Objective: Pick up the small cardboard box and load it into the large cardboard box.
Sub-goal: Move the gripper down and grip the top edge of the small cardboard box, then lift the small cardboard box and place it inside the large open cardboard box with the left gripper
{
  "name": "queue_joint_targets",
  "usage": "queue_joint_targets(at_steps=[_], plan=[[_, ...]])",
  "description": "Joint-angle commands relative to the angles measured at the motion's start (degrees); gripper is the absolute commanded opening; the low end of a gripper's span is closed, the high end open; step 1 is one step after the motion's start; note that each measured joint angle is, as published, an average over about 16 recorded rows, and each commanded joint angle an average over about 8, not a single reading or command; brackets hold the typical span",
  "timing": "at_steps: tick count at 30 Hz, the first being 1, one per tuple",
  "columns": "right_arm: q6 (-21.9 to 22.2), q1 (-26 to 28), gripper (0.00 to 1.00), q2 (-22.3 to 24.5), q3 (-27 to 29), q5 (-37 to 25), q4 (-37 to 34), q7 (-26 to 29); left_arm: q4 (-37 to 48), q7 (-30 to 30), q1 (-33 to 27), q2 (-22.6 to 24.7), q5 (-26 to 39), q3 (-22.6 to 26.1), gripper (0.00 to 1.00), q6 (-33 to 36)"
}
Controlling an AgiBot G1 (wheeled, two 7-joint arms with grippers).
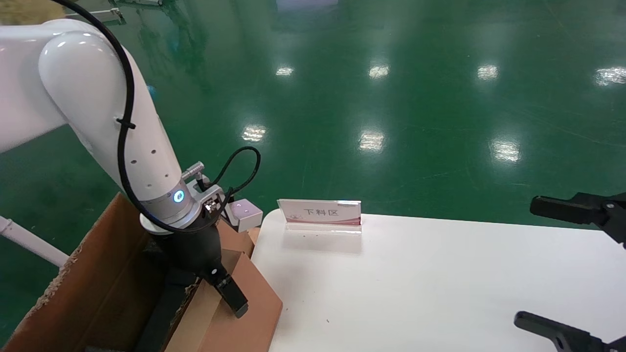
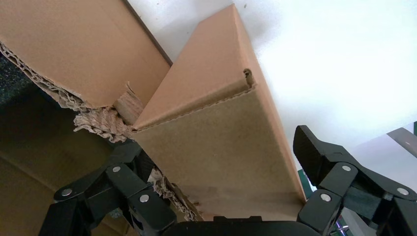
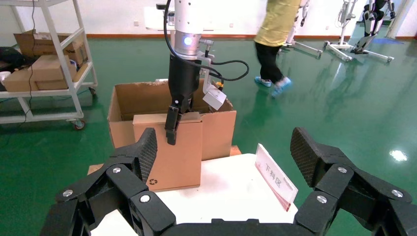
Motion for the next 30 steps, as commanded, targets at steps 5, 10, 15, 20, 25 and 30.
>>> queue_joint_targets(at_steps=[5, 10, 15, 20, 25, 30], plan=[[0.0, 0.0, 0.00, 0.0, 0.0, 0.0, 0.0, 0.0, 0.1, 0.0, 0.2, 0.0, 0.1, 0.0, 0.00, -0.1], [0.0, 0.0, 0.00, 0.0, 0.0, 0.0, 0.0, 0.0, 0.2, 0.0, 0.2, 0.1, 0.1, 0.0, 0.00, -0.2], [0.0, 0.0, 0.55, 0.0, 0.0, 0.0, 0.0, 0.0, 0.2, 0.1, 0.2, 0.0, 0.1, 0.0, 0.00, -0.2], [0.0, 0.0, 1.00, 0.0, 0.0, 0.0, 0.0, 0.0, 0.1, 0.1, 0.1, 0.0, 0.1, 0.0, 0.00, -0.1], [0.0, 0.0, 1.00, 0.0, 0.0, 0.0, 0.0, 0.0, 0.1, 0.1, 0.1, 0.0, 0.0, 0.0, 0.00, -0.1], [0.0, 0.0, 1.00, 0.0, 0.0, 0.0, 0.0, 0.0, 0.1, 0.1, 0.1, 0.0, 0.0, -0.1, 0.00, -0.1]])
